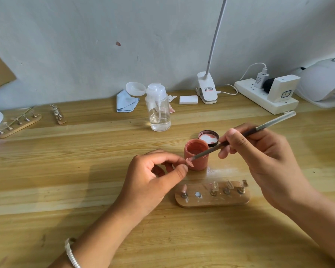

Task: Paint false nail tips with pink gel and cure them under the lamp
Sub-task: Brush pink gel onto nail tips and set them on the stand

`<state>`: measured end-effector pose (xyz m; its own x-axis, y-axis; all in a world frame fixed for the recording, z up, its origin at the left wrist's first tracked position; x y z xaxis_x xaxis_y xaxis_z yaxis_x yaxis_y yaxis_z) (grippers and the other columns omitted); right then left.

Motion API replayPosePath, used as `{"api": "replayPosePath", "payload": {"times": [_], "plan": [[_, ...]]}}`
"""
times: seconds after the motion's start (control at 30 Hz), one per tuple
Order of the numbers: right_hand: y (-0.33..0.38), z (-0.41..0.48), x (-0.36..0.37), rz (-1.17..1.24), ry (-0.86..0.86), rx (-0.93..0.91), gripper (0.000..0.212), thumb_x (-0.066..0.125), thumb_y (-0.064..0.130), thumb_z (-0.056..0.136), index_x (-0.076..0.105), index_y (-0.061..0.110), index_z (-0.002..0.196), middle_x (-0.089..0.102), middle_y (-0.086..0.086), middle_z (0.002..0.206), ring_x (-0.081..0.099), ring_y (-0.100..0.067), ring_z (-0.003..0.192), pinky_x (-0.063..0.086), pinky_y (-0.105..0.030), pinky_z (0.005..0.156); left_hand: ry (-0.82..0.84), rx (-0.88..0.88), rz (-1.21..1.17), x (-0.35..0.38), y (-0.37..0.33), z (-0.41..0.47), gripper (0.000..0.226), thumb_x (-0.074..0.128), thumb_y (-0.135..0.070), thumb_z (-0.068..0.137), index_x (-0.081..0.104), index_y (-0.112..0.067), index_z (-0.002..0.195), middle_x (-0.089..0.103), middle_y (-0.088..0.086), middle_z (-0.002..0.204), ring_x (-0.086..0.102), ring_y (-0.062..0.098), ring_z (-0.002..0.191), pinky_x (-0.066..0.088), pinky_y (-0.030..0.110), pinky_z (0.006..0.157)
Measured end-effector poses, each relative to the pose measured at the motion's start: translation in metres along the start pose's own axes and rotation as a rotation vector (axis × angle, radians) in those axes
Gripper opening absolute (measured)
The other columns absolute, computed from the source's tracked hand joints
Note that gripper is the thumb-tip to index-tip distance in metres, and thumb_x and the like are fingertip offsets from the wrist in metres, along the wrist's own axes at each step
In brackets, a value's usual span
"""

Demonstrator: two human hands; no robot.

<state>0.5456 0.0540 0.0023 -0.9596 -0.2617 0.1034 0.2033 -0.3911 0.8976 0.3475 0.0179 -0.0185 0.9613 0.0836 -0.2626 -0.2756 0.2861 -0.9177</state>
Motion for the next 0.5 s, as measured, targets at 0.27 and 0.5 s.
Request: {"api": "replayPosePath", "payload": {"times": [0.27,0.5], "plan": [[0.0,-0.002,0.002,0.013,0.012,-0.006,0.019,0.057,0.017,0.093,0.068,0.003,0.088,0.072,-0.003,0.068,0.07,-0.007,0.072,0.049,-0.012,0.078,-0.006,-0.016,-0.011,0.001,0.0,0.0,0.017,0.079,-0.008,0.081,0.079,-0.024,0.085,0.076,-0.005,0.085,0.068,0.017,0.08,0.053,0.034,0.07],[-0.001,0.001,-0.009,0.0,-0.131,0.002,0.018,0.063,0.023,0.088,0.072,0.013,0.077,0.069,-0.006,0.065,0.066,-0.01,0.065,0.049,-0.015,0.076,-0.01,-0.025,-0.043,0.0,0.002,0.0,0.01,0.078,-0.009,0.082,0.078,-0.019,0.085,0.076,-0.001,0.086,0.068,0.021,0.083,0.054,0.037,0.074]]}}
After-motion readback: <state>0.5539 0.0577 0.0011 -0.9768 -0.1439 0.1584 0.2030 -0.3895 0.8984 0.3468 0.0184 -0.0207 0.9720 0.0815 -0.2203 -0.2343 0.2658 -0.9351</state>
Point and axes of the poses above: each hand's wrist, its own z-axis towards the middle knuckle, its own x-axis out of the palm, y = z × x, the point moved 6 cm from there along z, towards the middle knuckle
